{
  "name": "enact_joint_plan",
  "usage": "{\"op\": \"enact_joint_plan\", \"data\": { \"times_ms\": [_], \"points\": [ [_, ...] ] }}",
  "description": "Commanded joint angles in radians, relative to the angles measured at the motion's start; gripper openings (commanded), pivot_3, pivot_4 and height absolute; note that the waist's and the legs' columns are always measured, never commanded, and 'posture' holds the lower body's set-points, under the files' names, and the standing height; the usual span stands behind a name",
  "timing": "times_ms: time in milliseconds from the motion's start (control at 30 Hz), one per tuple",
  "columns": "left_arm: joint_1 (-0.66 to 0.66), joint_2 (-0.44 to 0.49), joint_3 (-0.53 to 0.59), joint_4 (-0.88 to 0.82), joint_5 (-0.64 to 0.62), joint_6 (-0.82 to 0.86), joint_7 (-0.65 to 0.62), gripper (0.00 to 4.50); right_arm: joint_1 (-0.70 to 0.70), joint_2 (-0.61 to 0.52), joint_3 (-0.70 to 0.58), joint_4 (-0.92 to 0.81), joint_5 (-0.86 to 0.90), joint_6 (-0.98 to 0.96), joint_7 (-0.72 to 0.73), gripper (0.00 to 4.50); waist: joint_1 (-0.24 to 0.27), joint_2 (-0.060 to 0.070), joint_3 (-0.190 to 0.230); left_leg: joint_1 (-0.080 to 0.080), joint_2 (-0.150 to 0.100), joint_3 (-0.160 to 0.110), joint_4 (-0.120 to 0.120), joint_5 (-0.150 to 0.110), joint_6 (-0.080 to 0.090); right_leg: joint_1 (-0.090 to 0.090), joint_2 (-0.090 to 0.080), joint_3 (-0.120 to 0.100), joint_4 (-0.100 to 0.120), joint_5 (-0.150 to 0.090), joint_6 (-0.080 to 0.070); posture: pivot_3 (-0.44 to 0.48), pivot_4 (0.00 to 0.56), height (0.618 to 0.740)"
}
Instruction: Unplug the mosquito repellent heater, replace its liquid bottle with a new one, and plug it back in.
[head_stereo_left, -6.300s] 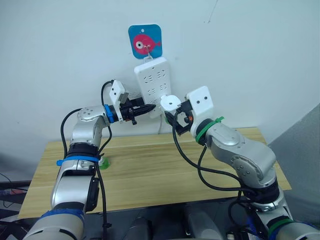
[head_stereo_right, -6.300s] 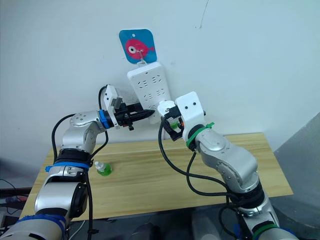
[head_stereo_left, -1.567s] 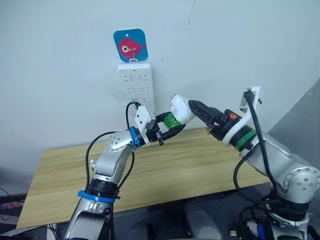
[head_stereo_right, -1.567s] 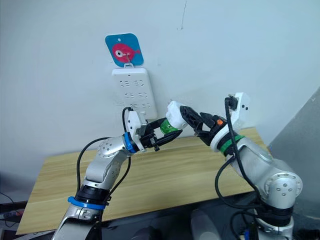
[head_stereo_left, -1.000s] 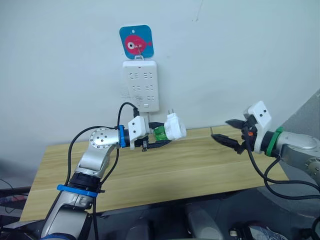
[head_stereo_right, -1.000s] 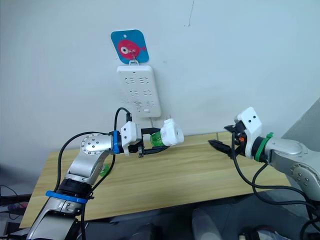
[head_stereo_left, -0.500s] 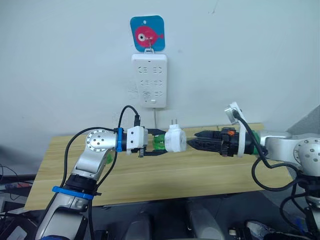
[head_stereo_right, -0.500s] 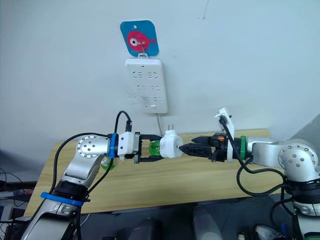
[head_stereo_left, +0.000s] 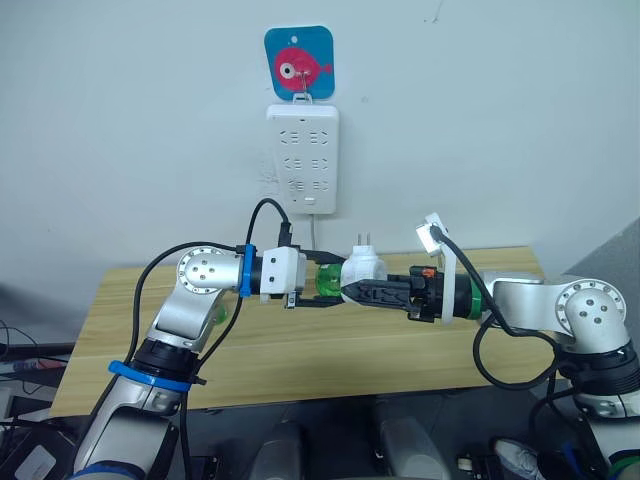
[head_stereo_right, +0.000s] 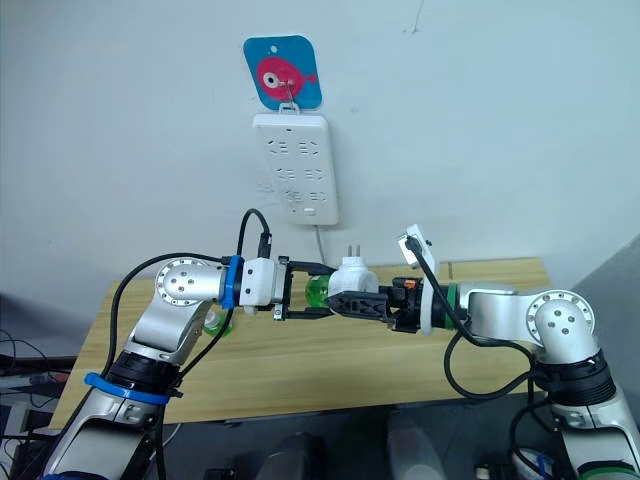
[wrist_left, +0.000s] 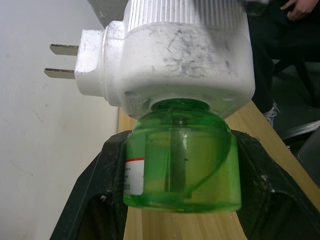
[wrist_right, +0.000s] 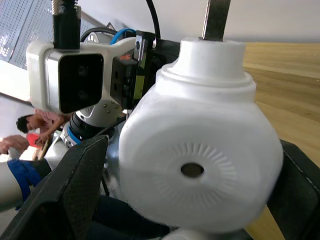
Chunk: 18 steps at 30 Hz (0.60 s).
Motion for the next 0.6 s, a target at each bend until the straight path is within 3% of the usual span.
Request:
{"op": "enact_joint_plan", "data": {
  "times_ms": [33, 133, 167, 533, 600],
  "points": [
    [-0.008, -0.007, -0.005, -0.048, -0.020, 0.005, 0.008, 2.30, -0.012, -0.001, 0.004, -0.021, 0.055, -0.025, -0.018, 4.15, 0.000, 0.000, 0.000, 0.000, 0.000, 0.000, 0.000, 0.000, 0.000, 0.000, 0.000, 0.000, 0.000, 0.000, 0.000, -0.158, 0.206, 0.740],
    [-0.007, -0.011, 0.000, -0.052, -0.026, 0.019, 0.014, 2.30, -0.012, -0.006, 0.010, -0.024, 0.071, -0.027, -0.017, 3.27, 0.000, 0.000, 0.000, 0.000, 0.000, 0.000, 0.000, 0.000, 0.000, 0.000, 0.000, 0.000, 0.000, 0.000, 0.000, -0.156, 0.204, 0.740],
    [-0.007, -0.012, 0.002, -0.053, -0.031, 0.025, 0.015, 2.30, -0.012, -0.007, 0.011, -0.025, 0.075, -0.027, -0.016, 3.16, 0.000, 0.000, 0.000, 0.000, 0.000, 0.000, 0.000, 0.000, 0.000, 0.000, 0.000, 0.000, 0.000, 0.000, 0.000, -0.155, 0.202, 0.740],
    [0.010, -0.014, 0.049, -0.029, -0.123, 0.011, -0.024, 2.30, -0.001, -0.010, 0.010, -0.016, 0.151, -0.055, -0.014, 3.15, 0.000, 0.000, 0.000, 0.000, 0.000, 0.000, 0.000, 0.000, 0.000, 0.000, 0.000, 0.000, -0.001, 0.000, 0.000, -0.155, 0.190, 0.740],
    [0.006, -0.018, 0.058, -0.017, -0.132, 0.016, -0.023, 3.01, 0.005, -0.010, 0.008, -0.019, 0.158, -0.062, -0.015, 3.15, 0.000, 0.000, 0.000, 0.000, 0.000, 0.000, 0.000, 0.000, 0.000, 0.000, 0.000, 0.000, -0.001, 0.000, 0.000, -0.157, 0.190, 0.740]
  ]
}}
